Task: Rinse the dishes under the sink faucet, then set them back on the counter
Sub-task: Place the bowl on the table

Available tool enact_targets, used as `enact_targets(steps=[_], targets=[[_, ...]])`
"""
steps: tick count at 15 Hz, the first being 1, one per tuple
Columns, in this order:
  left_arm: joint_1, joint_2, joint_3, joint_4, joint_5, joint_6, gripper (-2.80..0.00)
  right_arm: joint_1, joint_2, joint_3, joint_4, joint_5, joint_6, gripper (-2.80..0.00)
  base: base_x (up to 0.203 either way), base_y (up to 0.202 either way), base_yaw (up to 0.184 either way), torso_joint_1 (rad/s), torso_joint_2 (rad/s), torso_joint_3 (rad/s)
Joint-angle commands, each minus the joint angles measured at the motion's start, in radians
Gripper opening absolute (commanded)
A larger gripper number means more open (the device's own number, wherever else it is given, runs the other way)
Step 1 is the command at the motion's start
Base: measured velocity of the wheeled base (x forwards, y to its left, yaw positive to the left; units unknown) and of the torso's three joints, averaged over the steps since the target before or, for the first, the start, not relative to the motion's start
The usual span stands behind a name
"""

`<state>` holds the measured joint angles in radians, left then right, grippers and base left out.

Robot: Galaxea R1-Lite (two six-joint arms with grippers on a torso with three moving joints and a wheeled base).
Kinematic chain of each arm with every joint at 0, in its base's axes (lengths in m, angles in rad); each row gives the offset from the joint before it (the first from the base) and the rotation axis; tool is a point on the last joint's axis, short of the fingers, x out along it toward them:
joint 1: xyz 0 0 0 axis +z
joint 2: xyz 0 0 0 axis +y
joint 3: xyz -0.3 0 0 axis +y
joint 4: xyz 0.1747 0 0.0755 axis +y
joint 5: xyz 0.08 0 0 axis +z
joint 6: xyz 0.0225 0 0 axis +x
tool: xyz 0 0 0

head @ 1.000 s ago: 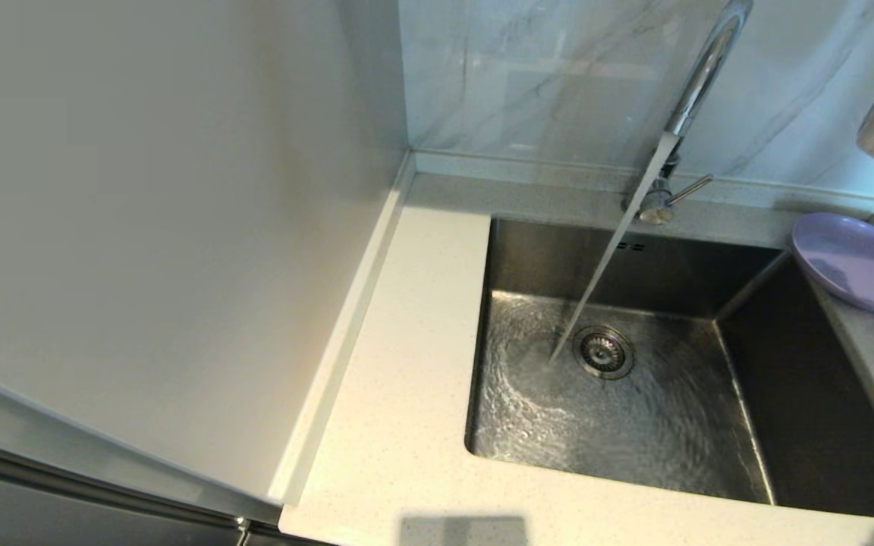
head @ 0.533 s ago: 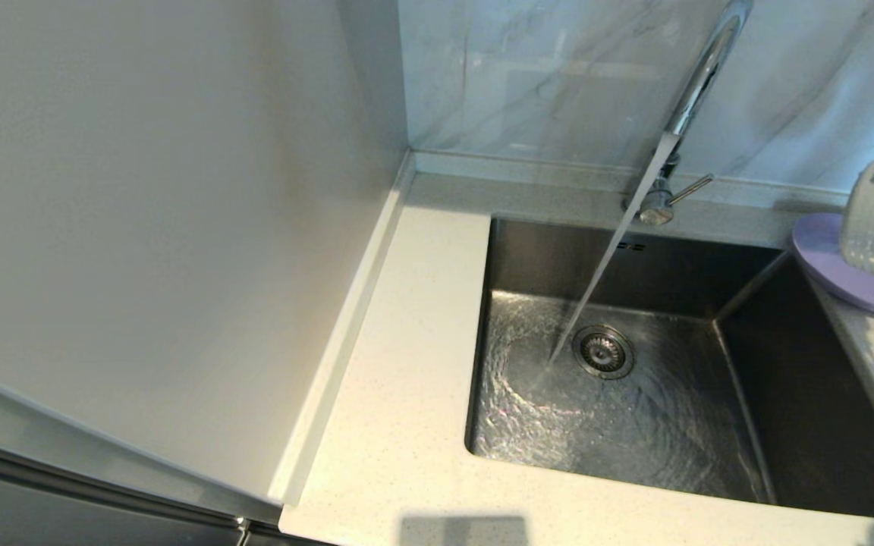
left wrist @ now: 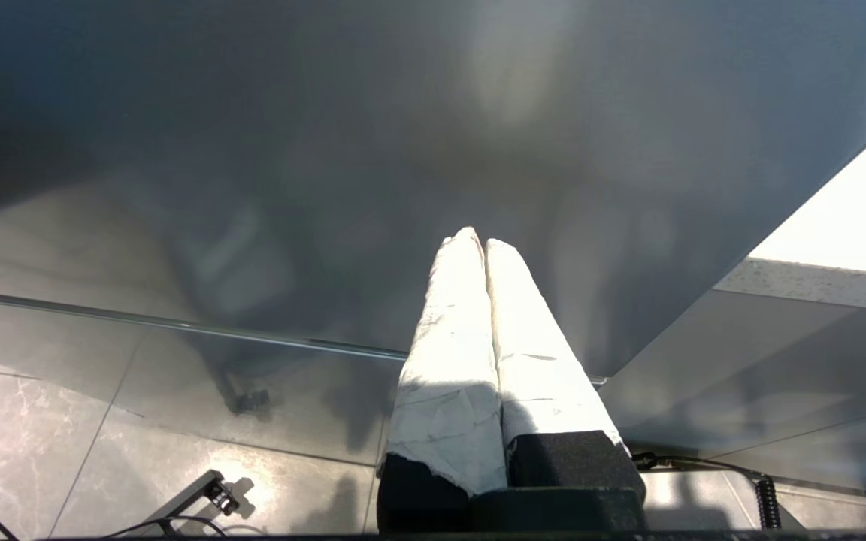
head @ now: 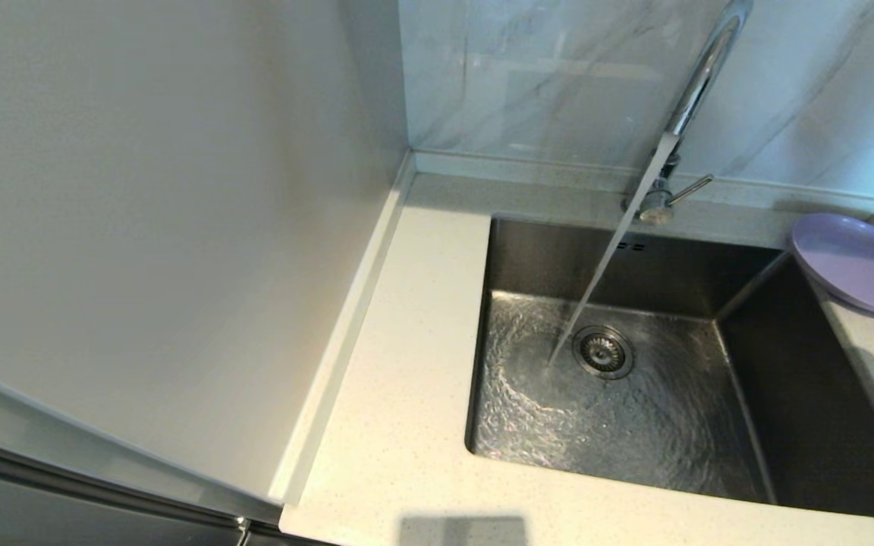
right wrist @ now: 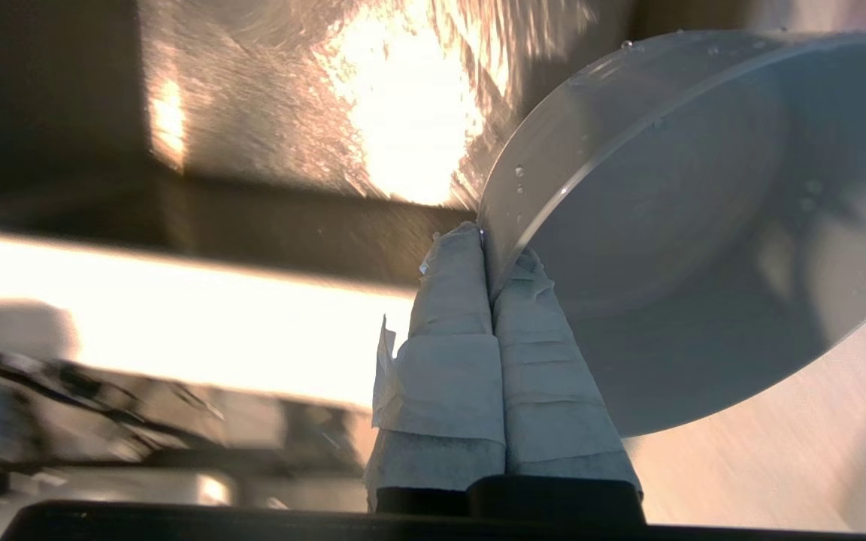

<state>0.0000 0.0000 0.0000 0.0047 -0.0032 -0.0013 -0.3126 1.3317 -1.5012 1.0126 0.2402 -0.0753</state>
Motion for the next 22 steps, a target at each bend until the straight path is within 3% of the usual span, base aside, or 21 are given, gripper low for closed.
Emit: enact_targets(steps=[1,5,10,16,22], targets=[[0.0,0.0,0.0,0.0,0.0,0.0,-2.8,-0.028,-0.061,0.152,0.011,-0.103,-0.058,-2.8,0.0,0.0,0.0,0.0,0.0,0.0],[0.0,0.0,0.0,0.0,0.0,0.0,-2.8,-0.156,-0.055,0.326,-0.019,-0.162,-0.093,-2.8,0.0,0.0,0.0,0.0,0.0,0.0],[0.0,0.0,0.0,0.0,0.0,0.0,-2.8,-0.198,0.026,0.449,-0.149,-0.228,-0.093,-2.8,0.0,0.0,0.0,0.0,0.0,0.0],[0.0,0.0,0.0,0.0,0.0,0.0,-2.8,-0.231,0.179,0.46,-0.333,-0.305,-0.099,-2.8,0.0,0.0,0.0,0.0,0.0,0.0],[0.0,0.0,0.0,0.0,0.0,0.0,-2.8,-0.274,0.256,0.452,-0.388,-0.309,-0.107,-2.8,0.0,0.0,0.0,0.0,0.0,0.0]])
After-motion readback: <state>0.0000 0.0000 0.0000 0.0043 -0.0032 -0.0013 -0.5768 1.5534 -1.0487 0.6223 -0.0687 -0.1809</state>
